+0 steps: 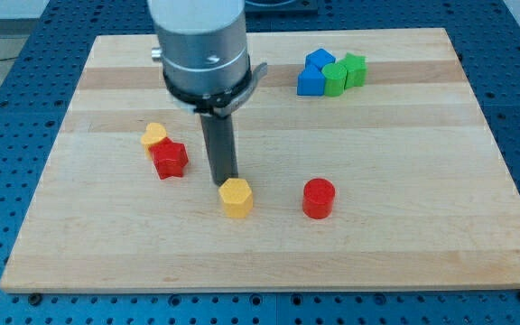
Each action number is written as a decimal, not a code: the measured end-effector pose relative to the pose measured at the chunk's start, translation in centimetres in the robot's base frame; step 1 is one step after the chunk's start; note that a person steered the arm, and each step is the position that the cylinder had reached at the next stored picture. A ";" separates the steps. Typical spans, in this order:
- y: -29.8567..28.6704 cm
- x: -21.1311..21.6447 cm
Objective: Move the red star to the top of the red circle
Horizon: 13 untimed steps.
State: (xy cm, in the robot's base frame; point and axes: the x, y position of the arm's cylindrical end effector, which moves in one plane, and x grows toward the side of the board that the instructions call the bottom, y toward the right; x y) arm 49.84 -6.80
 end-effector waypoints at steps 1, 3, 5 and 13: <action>-5.1 0.6; -12.2 -1.6; -3.9 -5.0; 4.9 -2.4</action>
State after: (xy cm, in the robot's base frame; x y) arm 47.48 -1.89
